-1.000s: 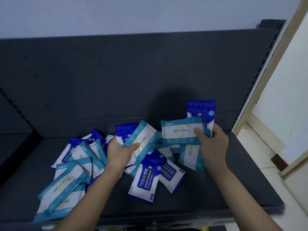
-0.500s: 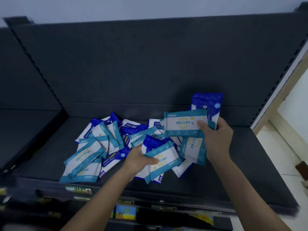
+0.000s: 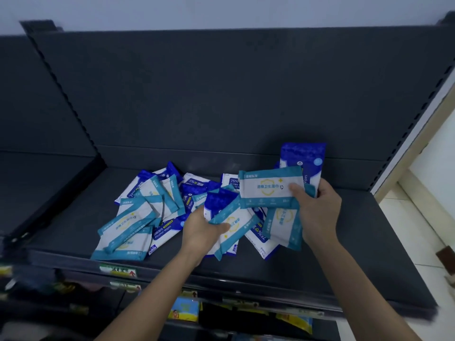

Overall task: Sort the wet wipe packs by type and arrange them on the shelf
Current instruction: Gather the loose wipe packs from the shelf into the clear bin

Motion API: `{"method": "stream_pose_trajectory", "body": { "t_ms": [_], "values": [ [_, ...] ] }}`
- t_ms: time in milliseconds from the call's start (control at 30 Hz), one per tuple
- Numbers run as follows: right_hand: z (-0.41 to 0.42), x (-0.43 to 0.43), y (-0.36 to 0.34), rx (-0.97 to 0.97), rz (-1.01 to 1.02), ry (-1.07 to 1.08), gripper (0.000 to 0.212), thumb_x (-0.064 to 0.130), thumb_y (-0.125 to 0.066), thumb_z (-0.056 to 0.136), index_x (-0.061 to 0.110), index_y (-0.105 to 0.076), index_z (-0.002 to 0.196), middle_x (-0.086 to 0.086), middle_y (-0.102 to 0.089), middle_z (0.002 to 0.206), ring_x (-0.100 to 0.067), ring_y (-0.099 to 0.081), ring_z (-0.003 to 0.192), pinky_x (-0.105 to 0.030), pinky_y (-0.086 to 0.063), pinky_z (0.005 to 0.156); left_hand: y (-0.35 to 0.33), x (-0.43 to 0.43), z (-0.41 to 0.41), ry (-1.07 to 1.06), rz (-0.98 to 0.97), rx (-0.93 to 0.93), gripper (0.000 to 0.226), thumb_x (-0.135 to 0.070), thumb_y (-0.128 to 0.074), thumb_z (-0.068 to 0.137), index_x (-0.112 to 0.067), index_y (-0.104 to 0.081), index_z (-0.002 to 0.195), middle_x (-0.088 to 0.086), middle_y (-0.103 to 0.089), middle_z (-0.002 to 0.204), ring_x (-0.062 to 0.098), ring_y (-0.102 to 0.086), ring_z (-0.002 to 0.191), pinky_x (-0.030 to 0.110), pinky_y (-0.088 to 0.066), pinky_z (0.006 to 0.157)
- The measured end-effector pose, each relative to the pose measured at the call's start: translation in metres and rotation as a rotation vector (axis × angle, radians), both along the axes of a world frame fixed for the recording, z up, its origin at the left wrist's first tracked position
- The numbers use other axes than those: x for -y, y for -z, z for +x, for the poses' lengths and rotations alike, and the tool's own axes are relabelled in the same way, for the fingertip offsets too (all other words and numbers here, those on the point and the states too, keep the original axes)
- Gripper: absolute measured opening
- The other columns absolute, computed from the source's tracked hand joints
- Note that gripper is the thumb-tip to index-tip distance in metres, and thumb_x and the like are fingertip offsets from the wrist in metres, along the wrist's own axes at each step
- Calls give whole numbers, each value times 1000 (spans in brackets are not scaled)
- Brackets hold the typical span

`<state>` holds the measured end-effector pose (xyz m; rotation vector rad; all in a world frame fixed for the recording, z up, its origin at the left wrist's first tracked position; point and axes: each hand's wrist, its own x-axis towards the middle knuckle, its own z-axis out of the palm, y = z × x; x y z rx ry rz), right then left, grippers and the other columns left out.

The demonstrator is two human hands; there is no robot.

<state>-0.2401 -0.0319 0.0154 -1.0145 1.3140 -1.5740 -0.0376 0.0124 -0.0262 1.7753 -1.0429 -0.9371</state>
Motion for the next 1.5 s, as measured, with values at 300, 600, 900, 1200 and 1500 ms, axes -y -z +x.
{"method": "stream_pose_trajectory", "body": {
  "t_ms": [300, 600, 900, 1200, 1500],
  "values": [
    [55, -4, -20, -42, -62, -123, 17, 5, -69, 83, 21, -66, 81, 1, -71, 82, -17, -70, 78, -37, -59, 69, -28, -18, 41, -81, -215, 165, 59, -12, -79, 78, -23, -40, 122, -15, -57, 81, -4, -55, 67, 10, -42, 50],
    [163, -32, -33, -47, -83, -289, 14, 3, -70, 82, 16, -67, 86, -2, -72, 83, -20, -70, 78, -41, -59, 69, -41, -67, 139, -234, -276, 162, 51, -11, -79, 75, -28, -47, 110, -21, -60, 86, -11, -56, 72, 1, -40, 54],
    [328, -100, -30, -53, -59, -456, 16, 5, -70, 81, 21, -65, 83, 3, -71, 83, -16, -70, 78, -33, -58, 65, -49, -160, 288, -396, -312, 231, 47, -14, -80, 75, -29, -46, 104, -23, -56, 86, -12, -52, 73, 1, -40, 55],
    [471, -187, -10, -96, -18, -640, 17, 3, -70, 78, 19, -67, 77, 4, -71, 75, -11, -66, 70, -34, -56, 64, -34, -270, 406, -598, -258, 232, 44, -17, -80, 73, -27, -49, 102, -21, -59, 84, -7, -57, 74, 8, -41, 54],
    [574, -267, 37, -134, 99, -853, 13, 0, -69, 78, 12, -66, 81, -1, -70, 76, -14, -65, 68, -33, -54, 64, 7, -381, 480, -831, -82, 256, 46, -13, -80, 74, -25, -50, 107, -21, -57, 85, -1, -55, 75, 17, -41, 61]
  ]
}}
